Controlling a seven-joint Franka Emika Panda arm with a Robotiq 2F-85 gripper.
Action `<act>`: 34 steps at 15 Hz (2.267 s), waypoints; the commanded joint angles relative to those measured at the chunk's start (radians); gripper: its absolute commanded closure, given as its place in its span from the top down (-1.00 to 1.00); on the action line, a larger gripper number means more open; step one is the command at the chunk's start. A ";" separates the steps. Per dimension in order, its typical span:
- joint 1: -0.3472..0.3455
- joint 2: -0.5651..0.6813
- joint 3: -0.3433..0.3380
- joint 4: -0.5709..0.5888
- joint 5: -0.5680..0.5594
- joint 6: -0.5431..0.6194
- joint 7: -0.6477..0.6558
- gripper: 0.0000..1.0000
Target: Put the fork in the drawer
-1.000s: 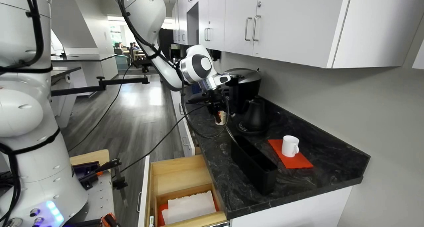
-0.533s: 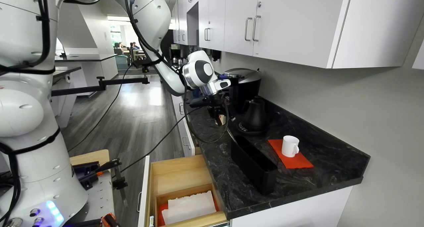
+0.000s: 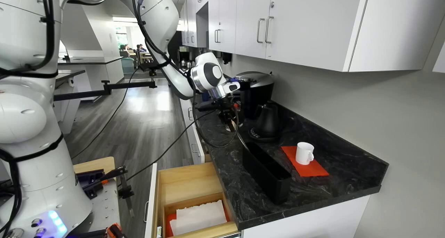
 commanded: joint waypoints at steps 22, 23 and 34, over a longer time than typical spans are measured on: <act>-0.006 -0.121 -0.051 0.052 -0.002 -0.163 0.020 -0.96; -0.013 -0.136 -0.047 0.062 0.001 -0.188 0.021 -0.96; -0.057 -0.178 0.008 0.064 0.114 -0.320 0.034 -0.32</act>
